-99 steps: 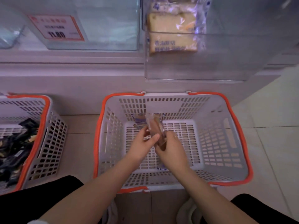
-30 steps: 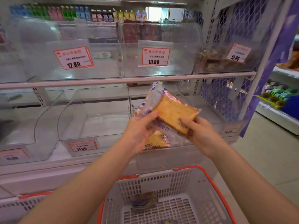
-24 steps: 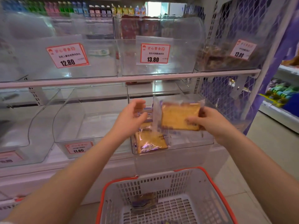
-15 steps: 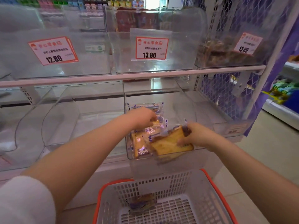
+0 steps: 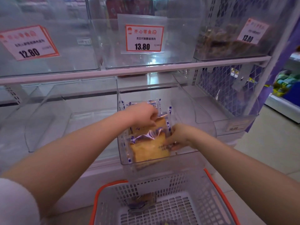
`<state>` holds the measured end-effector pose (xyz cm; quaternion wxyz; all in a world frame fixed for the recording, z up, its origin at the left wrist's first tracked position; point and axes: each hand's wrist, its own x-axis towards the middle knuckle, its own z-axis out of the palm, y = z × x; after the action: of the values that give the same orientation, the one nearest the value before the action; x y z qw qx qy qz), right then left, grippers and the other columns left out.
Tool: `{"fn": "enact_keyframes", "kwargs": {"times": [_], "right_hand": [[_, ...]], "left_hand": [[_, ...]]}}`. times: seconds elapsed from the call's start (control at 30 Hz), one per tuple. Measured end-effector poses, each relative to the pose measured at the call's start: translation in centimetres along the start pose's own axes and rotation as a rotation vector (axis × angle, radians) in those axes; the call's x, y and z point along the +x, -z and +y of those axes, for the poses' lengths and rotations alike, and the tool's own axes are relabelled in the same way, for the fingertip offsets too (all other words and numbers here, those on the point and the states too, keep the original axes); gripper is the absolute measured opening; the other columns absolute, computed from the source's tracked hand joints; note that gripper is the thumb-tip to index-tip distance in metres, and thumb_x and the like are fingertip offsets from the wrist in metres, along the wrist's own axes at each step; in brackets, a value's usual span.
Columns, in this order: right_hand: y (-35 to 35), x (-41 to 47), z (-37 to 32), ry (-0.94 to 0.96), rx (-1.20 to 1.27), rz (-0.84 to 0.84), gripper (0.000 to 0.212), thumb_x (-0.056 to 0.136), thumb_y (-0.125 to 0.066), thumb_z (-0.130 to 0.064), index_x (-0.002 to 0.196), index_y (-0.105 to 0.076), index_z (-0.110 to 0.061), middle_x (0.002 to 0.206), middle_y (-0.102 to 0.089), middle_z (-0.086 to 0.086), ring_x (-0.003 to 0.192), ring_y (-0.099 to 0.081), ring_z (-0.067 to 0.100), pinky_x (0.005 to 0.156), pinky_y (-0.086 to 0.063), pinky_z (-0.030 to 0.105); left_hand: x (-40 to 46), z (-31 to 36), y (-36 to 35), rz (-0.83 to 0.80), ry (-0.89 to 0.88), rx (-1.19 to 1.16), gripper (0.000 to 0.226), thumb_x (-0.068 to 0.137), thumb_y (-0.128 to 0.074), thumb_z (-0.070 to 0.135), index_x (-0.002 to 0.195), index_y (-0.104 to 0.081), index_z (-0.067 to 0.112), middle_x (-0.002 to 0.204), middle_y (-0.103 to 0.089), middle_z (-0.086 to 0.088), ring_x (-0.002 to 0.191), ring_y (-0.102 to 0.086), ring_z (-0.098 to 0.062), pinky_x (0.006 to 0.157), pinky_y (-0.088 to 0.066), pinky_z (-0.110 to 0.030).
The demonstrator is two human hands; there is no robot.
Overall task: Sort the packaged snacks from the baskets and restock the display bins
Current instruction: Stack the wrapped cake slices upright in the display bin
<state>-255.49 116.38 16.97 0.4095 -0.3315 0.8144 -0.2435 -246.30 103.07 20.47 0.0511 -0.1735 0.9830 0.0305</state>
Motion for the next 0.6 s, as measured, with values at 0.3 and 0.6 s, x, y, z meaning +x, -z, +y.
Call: {"fn": "enact_keyframes", "kwargs": {"times": [0.3,0.6], "right_hand": [[0.7,-0.4,0.0,0.072,0.034,0.071,0.015,0.083,-0.069,-0.011,0.085,-0.057,-0.002,0.085,-0.057,0.011,0.073,-0.061,0.020,0.080,-0.056,0.033],[0.8,-9.8,1.1,0.675,-0.248,0.343,0.014,0.088,-0.062,-0.019,0.100,-0.068,-0.016,0.073,-0.060,-0.022,0.059,-0.053,-0.007,0.060,-0.037,0.005]], "left_hand": [[-2.7,0.9,-2.0,-0.285,0.074,0.152,0.115,0.063,-0.078,0.052,0.148,-0.006,0.020,0.137,-0.050,-0.004,0.117,-0.053,-0.027,0.092,-0.048,-0.042],[-5.7,3.0,-0.9,-0.054,-0.010,0.274,0.065,0.088,-0.056,0.037,0.143,-0.028,0.022,0.143,-0.041,-0.004,0.122,-0.048,-0.026,0.088,-0.048,-0.041]]}}
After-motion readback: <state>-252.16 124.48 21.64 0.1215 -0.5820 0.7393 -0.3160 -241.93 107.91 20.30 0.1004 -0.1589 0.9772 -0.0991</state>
